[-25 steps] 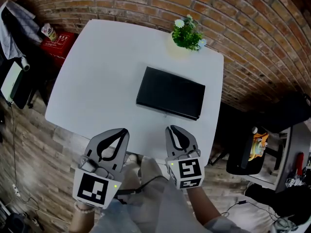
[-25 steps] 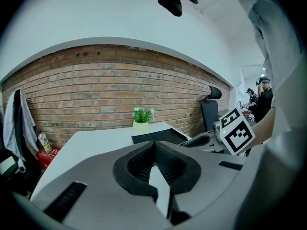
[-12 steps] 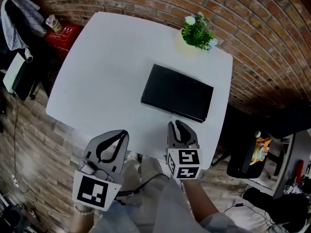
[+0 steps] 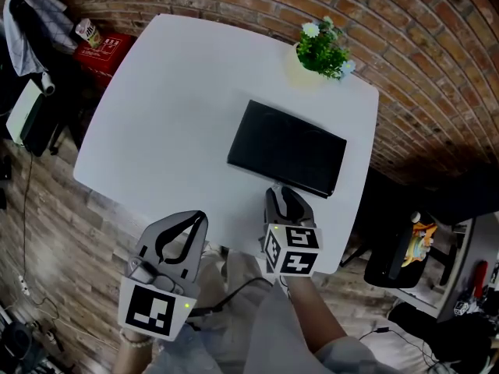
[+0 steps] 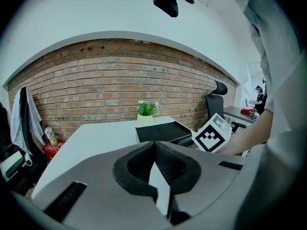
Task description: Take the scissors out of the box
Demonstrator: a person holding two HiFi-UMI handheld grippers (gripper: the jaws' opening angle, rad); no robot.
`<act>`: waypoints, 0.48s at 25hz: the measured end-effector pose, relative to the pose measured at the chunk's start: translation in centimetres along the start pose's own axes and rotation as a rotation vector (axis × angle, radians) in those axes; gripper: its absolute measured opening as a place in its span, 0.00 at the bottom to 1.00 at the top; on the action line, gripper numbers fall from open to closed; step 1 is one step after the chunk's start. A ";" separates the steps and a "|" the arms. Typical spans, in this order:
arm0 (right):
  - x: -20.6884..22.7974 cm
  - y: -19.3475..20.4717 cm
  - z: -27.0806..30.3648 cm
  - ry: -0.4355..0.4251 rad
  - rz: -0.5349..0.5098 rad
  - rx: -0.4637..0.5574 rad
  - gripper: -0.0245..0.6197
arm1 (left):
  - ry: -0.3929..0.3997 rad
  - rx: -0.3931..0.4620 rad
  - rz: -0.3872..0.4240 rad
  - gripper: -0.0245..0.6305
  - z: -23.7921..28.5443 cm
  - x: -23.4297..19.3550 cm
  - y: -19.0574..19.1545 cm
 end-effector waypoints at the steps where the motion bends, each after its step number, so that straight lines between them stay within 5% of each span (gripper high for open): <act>1: 0.1 0.0 0.2 0.004 0.012 0.001 0.20 | 0.001 -0.001 0.002 0.07 0.0 0.0 0.1; 12: 0.4 0.5 1.2 0.003 0.102 -0.003 0.20 | -0.014 -0.012 -0.022 0.07 0.7 -0.4 0.2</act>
Point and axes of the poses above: the fingertips, and each gripper's own axes: z forward along the fingers, x to its right, y out of its underside, the point moved 3 cm from there along -z, backward along the fingers, and after that the axes turned 6 degrees about -y, right-handed, at the moved point
